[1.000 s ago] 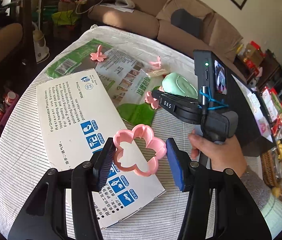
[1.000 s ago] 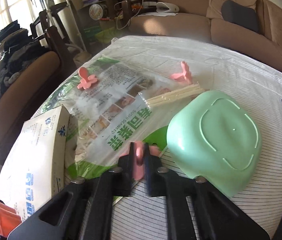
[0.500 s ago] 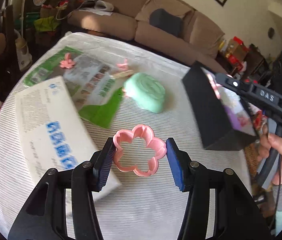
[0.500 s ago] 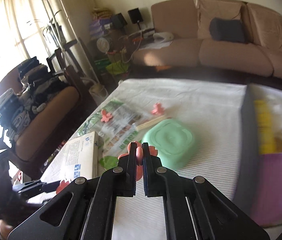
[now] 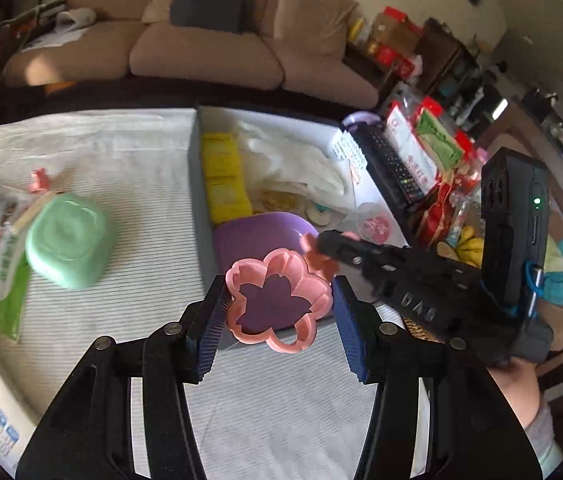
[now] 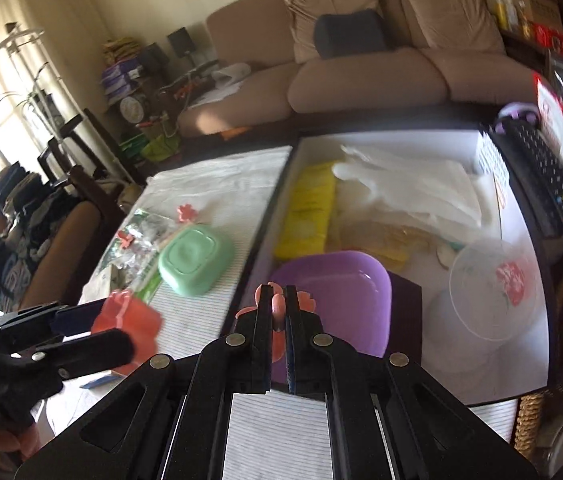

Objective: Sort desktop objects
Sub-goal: 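Carry the flower cutter and pink clip with both grippers over the black box, then open both grippers to drop the cutter and clip onto the purple dish, then withdraw both grippers and move the right gripper to the mint-green soap dish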

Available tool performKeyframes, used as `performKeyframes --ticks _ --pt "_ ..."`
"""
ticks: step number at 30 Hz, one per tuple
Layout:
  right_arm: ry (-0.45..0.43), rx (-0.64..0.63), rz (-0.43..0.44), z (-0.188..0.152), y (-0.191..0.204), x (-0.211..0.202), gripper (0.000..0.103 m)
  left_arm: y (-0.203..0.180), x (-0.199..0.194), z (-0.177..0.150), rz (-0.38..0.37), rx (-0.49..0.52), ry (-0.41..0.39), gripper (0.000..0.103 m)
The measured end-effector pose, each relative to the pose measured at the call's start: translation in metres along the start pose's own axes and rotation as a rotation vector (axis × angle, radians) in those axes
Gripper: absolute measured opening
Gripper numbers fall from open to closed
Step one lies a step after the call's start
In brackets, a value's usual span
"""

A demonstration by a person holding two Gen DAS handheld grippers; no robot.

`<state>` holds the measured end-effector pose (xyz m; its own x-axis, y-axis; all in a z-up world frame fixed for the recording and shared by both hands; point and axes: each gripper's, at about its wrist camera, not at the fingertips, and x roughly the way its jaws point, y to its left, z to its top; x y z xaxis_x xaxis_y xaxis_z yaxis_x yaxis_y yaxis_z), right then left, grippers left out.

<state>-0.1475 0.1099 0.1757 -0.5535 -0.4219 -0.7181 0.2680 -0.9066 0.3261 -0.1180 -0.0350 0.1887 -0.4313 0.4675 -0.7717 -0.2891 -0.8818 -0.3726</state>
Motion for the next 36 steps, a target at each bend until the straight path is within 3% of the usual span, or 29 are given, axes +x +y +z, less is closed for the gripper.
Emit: performKeyframes --ticks 6,9,10,12,15,20,24,32,36 --pt "0.089 0.051 -0.05 0.001 -0.043 0.036 0.007 -0.003 0.065 0.01 0.047 -0.04 0.075 0.049" --pt "0.085 0.06 -0.049 0.0 -0.052 0.039 0.008 -0.004 0.076 0.009 0.07 -0.04 0.088 0.05" --pt "0.071 0.064 -0.035 -0.001 -0.055 0.036 0.008 -0.004 0.075 0.009 0.072 -0.042 0.077 0.052" --pt "0.032 0.074 0.0 -0.004 -0.06 0.028 0.008 -0.001 0.072 0.01 0.076 -0.051 0.061 0.068" --pt "0.01 0.076 0.026 -0.008 -0.063 0.018 0.008 0.002 0.072 0.013 0.076 -0.055 0.058 0.07" --pt "-0.017 0.083 0.059 -0.012 -0.059 -0.003 0.01 0.001 0.034 0.011 0.045 -0.048 0.0 0.07" --pt "-0.041 0.077 0.086 -0.021 -0.049 -0.022 0.021 0.017 -0.015 -0.001 0.024 -0.061 -0.071 0.071" --pt "-0.052 0.071 0.083 -0.041 -0.029 -0.044 0.026 0.073 -0.089 -0.061 0.044 -0.129 -0.116 0.072" --pt "-0.057 0.069 0.101 -0.054 -0.014 -0.053 0.031 0.11 -0.111 -0.102 0.123 -0.159 -0.12 0.076"
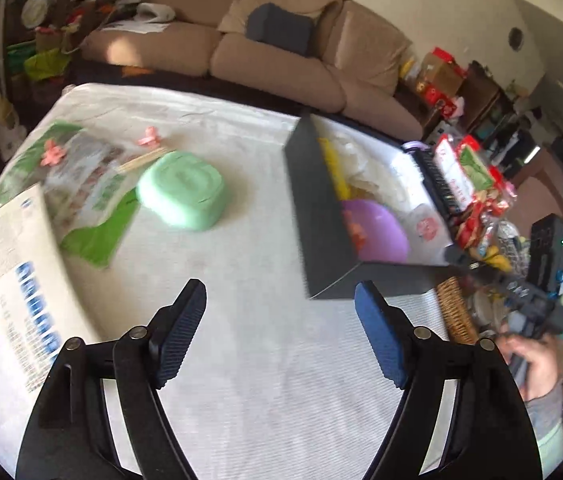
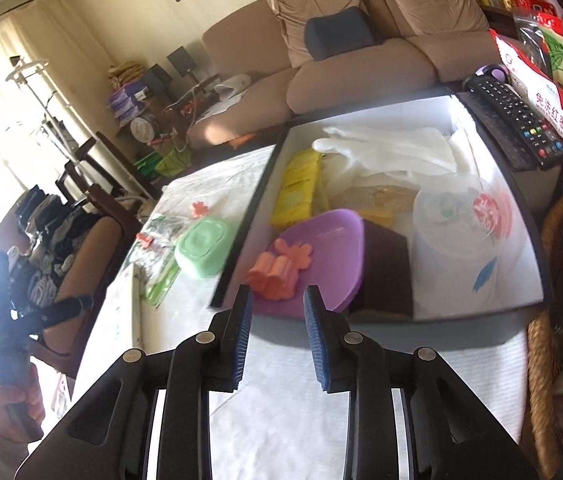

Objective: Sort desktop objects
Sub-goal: 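Withdraw both grippers and move the right gripper to the mint-green soap dish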

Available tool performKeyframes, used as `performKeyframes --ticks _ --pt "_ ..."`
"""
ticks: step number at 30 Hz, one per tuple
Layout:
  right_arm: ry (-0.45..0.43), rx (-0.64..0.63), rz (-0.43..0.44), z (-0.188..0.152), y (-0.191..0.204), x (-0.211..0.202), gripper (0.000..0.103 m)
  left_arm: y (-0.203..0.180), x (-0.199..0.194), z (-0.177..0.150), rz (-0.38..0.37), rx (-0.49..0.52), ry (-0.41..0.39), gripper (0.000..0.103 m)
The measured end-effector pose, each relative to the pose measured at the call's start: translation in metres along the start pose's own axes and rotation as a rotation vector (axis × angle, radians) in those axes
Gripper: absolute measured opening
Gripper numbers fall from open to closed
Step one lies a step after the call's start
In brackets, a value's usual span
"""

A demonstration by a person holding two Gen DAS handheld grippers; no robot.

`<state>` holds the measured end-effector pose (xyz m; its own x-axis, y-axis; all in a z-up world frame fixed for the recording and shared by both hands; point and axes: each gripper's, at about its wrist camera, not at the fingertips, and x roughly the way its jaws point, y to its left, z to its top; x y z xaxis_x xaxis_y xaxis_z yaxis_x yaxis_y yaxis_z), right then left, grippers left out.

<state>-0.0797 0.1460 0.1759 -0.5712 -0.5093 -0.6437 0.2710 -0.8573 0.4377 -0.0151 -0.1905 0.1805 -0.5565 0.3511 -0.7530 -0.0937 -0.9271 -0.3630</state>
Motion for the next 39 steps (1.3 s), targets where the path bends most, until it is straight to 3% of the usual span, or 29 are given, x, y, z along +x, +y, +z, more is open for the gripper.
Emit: performKeyframes --ticks 3,9,19,23,30,35,39 --pt "0.015 -0.021 0.023 -0.013 0.02 0.007 0.041 0.032 0.001 -0.02 0.043 -0.027 0.03 0.076" --pt "0.084 -0.09 0.073 -0.039 0.075 0.048 0.044 0.082 0.001 -0.044 0.027 -0.111 0.019 0.076" --pt "0.132 -0.186 0.107 -0.048 0.159 0.149 0.047 0.138 0.016 -0.032 0.064 -0.17 -0.052 0.076" --pt "0.103 -0.241 0.047 -0.026 0.184 0.197 0.048 0.153 0.028 -0.019 0.107 -0.151 -0.061 0.076" --pt "0.068 -0.32 -0.083 0.042 0.203 0.299 0.056 0.191 0.048 0.016 0.146 -0.186 -0.046 0.076" --pt "0.091 -0.397 -0.195 0.079 0.21 0.377 0.058 0.205 0.053 0.025 0.129 -0.233 -0.046 0.076" --pt "0.167 -0.438 -0.258 0.089 0.211 0.43 0.058 0.203 0.064 0.027 0.13 -0.217 -0.013 0.076"
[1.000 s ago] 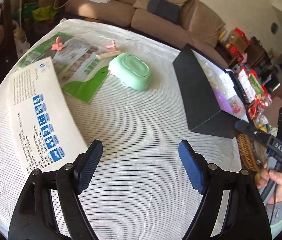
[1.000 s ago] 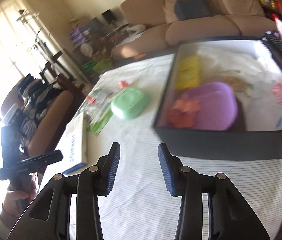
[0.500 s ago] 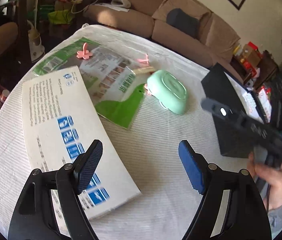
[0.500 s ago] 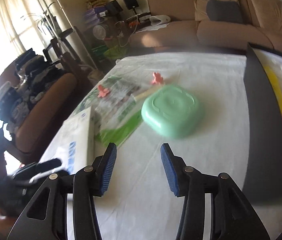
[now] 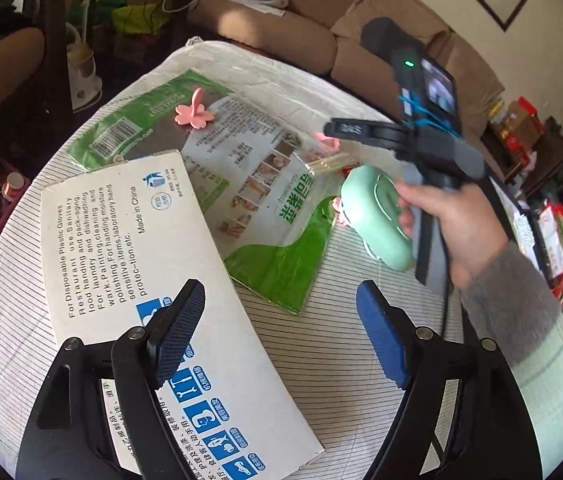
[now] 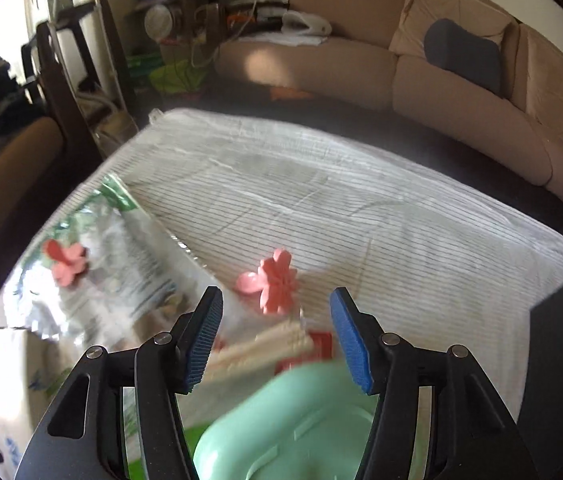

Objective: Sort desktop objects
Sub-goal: 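Withdraw both grippers and move the right gripper to the mint-green soap dish, then grasp the mint-green soap dish rim with the right gripper and lift it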

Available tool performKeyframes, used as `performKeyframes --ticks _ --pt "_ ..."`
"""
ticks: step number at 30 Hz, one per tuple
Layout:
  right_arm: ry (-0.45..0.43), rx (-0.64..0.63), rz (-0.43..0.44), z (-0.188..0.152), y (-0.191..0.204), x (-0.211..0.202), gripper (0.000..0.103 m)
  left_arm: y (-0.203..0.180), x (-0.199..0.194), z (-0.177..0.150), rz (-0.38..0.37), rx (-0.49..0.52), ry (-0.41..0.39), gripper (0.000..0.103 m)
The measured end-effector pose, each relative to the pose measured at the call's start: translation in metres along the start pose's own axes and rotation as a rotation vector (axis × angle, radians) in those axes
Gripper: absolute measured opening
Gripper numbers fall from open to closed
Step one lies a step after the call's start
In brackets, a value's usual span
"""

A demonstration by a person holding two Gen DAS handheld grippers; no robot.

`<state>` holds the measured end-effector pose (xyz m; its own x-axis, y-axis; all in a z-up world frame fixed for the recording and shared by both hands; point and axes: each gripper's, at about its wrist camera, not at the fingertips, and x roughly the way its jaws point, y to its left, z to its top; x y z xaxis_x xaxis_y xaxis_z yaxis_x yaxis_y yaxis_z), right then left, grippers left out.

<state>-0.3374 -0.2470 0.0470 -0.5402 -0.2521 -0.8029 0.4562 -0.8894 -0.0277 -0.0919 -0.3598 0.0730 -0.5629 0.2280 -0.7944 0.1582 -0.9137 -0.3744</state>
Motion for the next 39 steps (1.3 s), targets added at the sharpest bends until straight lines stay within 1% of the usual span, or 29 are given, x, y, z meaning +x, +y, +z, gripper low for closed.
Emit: performKeyframes --ticks 2,4,5,7,11,15,17,19,22,24,25,26,27,30,34,35,36,37,38,39 --pt "0.023 -0.013 -0.015 0.004 0.001 0.014 0.057 -0.001 0.003 -0.001 0.003 0.01 0.01 0.076" --pt "0.03 -0.002 0.004 0.006 -0.002 0.02 0.013 0.001 0.003 -0.001 0.011 0.011 0.011 0.076" --pt "0.019 0.008 0.002 0.006 -0.005 0.018 0.012 0.003 0.002 0.0 0.01 0.003 0.009 0.076" --pt "-0.009 0.036 0.023 0.002 -0.011 0.008 0.006 0.008 0.0 0.002 0.001 -0.026 0.003 0.076" --pt "-0.062 0.081 0.102 -0.01 -0.021 -0.026 0.005 0.013 -0.005 0.003 -0.019 -0.06 -0.005 0.076" --pt "-0.073 0.118 0.2 -0.031 -0.031 -0.069 0.005 0.005 -0.01 0.002 -0.031 -0.045 -0.017 0.076" --pt "-0.071 0.116 0.211 -0.042 -0.034 -0.091 0.005 0.0 -0.009 -0.001 -0.04 -0.045 -0.008 0.076" --pt "-0.067 0.121 0.23 -0.053 -0.04 -0.113 0.005 -0.006 -0.01 -0.003 -0.048 -0.032 -0.008 0.076" --pt "-0.062 0.128 0.256 -0.068 -0.045 -0.139 0.008 -0.017 -0.01 -0.005 -0.031 0.005 -0.011 0.076" --pt "-0.066 0.105 0.231 -0.078 -0.046 -0.149 0.008 -0.021 -0.01 -0.006 -0.039 0.01 -0.009 0.076" --pt "-0.06 0.092 0.204 -0.083 -0.046 -0.15 0.01 -0.023 -0.01 -0.006 -0.041 0.013 -0.01 0.076" --pt "-0.05 0.091 0.181 -0.088 -0.048 -0.149 0.016 -0.025 -0.011 -0.006 -0.039 0.018 -0.013 0.076" --pt "-0.044 0.105 0.178 -0.093 -0.051 -0.147 0.023 -0.027 -0.011 -0.005 -0.036 0.023 -0.016 0.076" --pt "-0.032 0.143 0.159 -0.108 -0.056 -0.139 0.024 -0.03 -0.013 -0.005 -0.033 0.036 -0.019 0.076" --pt "-0.024 0.147 0.13 -0.12 -0.057 -0.126 0.025 -0.028 -0.012 -0.004 -0.025 0.032 -0.015 0.076" --pt "-0.026 0.146 0.124 -0.121 -0.057 -0.124 0.029 -0.027 -0.012 -0.003 -0.027 0.027 -0.014 0.076" --pt "-0.03 0.142 0.113 -0.122 -0.057 -0.123 0.037 -0.025 -0.011 -0.003 -0.028 0.023 -0.013 0.076" --pt "-0.04 0.133 0.097 -0.123 -0.057 -0.123 0.043 -0.024 -0.012 -0.003 -0.027 0.021 -0.013 0.076" --pt "-0.054 0.118 0.075 -0.123 -0.054 -0.122 0.055 -0.024 -0.012 -0.003 -0.026 0.019 -0.013 0.076" --pt "-0.065 0.107 0.061 -0.124 -0.052 -0.122 0.059 -0.023 -0.012 -0.003 -0.025 0.018 -0.014 0.076"
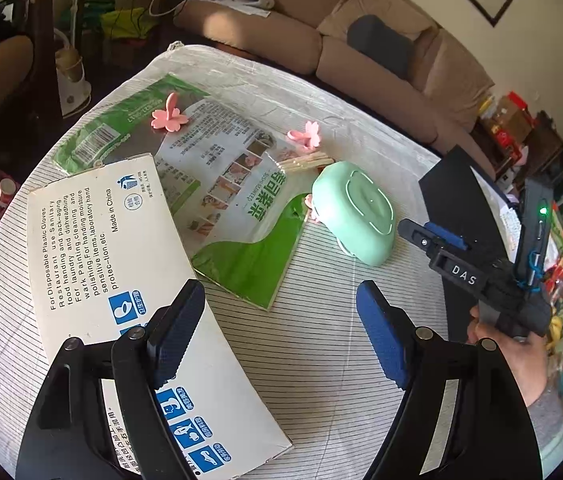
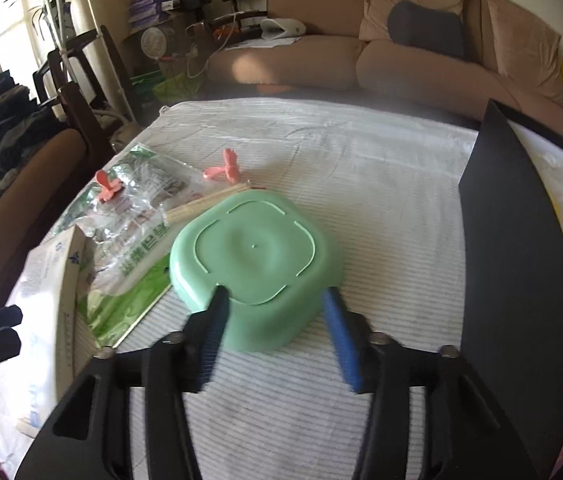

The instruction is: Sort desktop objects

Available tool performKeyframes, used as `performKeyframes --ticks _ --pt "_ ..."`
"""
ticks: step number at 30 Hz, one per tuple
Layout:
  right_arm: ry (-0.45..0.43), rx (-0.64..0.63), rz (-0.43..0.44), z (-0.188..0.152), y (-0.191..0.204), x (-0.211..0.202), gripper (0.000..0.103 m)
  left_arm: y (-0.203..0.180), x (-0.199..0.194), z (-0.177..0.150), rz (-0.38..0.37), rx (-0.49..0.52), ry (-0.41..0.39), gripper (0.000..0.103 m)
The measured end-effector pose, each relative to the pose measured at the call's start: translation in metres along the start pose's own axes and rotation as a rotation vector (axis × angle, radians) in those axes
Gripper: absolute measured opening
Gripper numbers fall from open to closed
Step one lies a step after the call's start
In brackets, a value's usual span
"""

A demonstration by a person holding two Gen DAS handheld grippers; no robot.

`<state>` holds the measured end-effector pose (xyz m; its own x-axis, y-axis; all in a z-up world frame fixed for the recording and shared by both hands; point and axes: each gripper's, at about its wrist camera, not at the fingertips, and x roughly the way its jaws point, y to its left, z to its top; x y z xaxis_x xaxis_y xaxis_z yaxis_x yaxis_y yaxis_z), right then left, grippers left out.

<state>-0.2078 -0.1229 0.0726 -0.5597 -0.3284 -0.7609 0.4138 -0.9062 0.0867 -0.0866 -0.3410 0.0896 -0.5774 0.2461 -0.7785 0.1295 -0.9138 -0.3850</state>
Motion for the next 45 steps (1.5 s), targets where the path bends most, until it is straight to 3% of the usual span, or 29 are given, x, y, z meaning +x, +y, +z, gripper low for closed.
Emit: performKeyframes --ticks 7,9,11,17,21,27,31,34,39,41,45 --pt "-0.019 -0.102 -0.033 0.002 0.03 0.017 0.072 0.007 0.0 0.001 0.008 -0.014 0.005 0.076" --pt "-0.008 -0.158 -0.091 0.005 0.041 0.028 0.081 0.007 -0.001 0.001 0.005 -0.015 0.006 0.076" --pt "0.001 -0.197 -0.146 0.007 0.048 0.042 0.083 0.008 -0.001 0.001 0.003 -0.014 0.007 0.076" --pt "0.022 -0.122 -0.122 0.017 0.036 0.065 0.09 0.007 0.0 0.001 -0.014 -0.014 0.019 0.076" --pt "0.07 -0.163 -0.13 0.023 0.039 0.078 0.102 0.004 0.0 0.001 -0.022 -0.005 0.022 0.076" --pt "0.074 -0.355 -0.212 0.007 0.058 0.084 0.097 0.006 0.001 0.001 -0.053 -0.029 0.036 0.076" --pt "0.089 -0.366 -0.197 0.006 0.057 0.077 0.092 0.005 -0.003 0.002 -0.052 -0.027 0.026 0.076" --pt "0.078 -0.282 -0.122 0.011 0.049 0.06 0.085 0.006 -0.004 0.003 -0.062 -0.032 0.026 0.076" --pt "0.071 0.041 0.156 0.011 0.014 0.011 0.075 0.003 -0.003 0.003 -0.08 -0.028 0.04 0.076" --pt "0.095 0.18 0.295 -0.002 0.0 -0.007 0.065 0.001 -0.002 0.002 -0.084 -0.021 0.046 0.076" --pt "0.136 0.341 0.445 -0.042 -0.009 -0.039 0.064 -0.001 0.0 -0.002 -0.096 -0.023 0.061 0.076"
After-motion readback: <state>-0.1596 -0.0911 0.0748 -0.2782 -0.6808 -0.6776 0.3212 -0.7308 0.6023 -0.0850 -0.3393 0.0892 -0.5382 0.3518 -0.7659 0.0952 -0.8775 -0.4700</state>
